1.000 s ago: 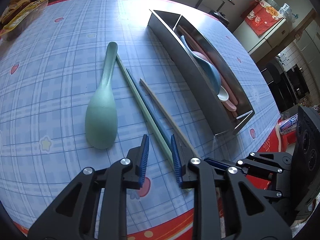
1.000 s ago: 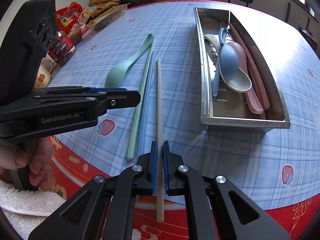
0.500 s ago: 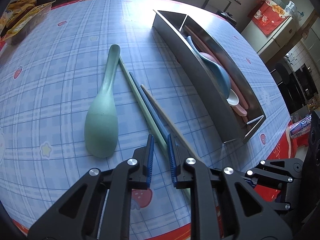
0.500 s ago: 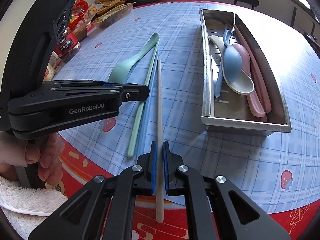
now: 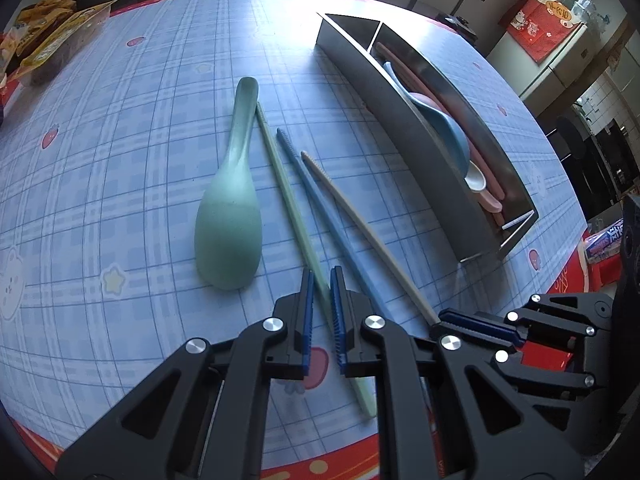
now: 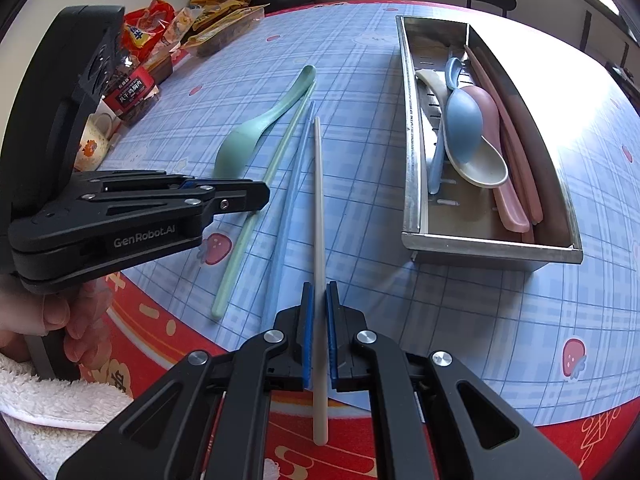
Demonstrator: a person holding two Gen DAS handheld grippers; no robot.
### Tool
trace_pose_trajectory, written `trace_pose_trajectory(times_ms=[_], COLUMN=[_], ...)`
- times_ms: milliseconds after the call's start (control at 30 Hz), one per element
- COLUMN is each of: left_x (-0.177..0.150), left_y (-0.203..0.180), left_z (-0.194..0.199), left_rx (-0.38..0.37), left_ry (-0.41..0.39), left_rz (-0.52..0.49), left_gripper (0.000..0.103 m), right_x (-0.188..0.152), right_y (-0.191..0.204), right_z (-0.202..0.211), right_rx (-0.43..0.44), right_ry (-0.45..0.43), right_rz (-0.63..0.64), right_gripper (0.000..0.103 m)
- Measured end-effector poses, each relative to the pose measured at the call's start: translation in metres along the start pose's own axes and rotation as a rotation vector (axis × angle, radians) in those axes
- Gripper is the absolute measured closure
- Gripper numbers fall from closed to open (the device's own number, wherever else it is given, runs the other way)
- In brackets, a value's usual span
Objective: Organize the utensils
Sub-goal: 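Close the left tool on the green chopstick while the right tool holds the beige chopstick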
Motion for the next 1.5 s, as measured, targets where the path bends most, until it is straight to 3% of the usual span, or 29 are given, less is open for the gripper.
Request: trace_pose_trajectory(times_ms=[367, 933, 1300, 1500], left_x=[-0.039, -0.042, -0.033, -0.030], left_y=[0.020, 0.017, 0.002, -0.001], left_z=[0.016, 0.018, 0.015, 0.013], left_rx=[-0.044, -0.027, 0.064, 0.093], left_ry=[0.047, 0.022, 0.002, -0.012], left_rz=[0.059, 0.026, -0.039, -0.077], left_gripper=[0.090, 0.088, 0.089, 0.088], right_x=[0.002, 0.012, 0.020, 0.021], right_y=[0.002, 0.009, 0.013, 0.007], right_z=[-0.001, -0.007, -0.014, -0.012], right_rx=[-0.015, -0.039, -0.088, -0.079], right_ry=[0.001, -0.018, -0.044, -0.038], right_rz=[0.017, 0.058, 0.091, 0.039], right_gripper=[0.096, 0.088, 0.088, 0.096])
Point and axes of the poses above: each gripper's, at about its wrist camera, not at the fingertips, and z roughly against the way its jaws point, y to its left, x to its top, the point moved 7 cm from there along -z, roughly the way its jaws point, and after that the axes turned 7 degrees about x, right-handed, at the moved point
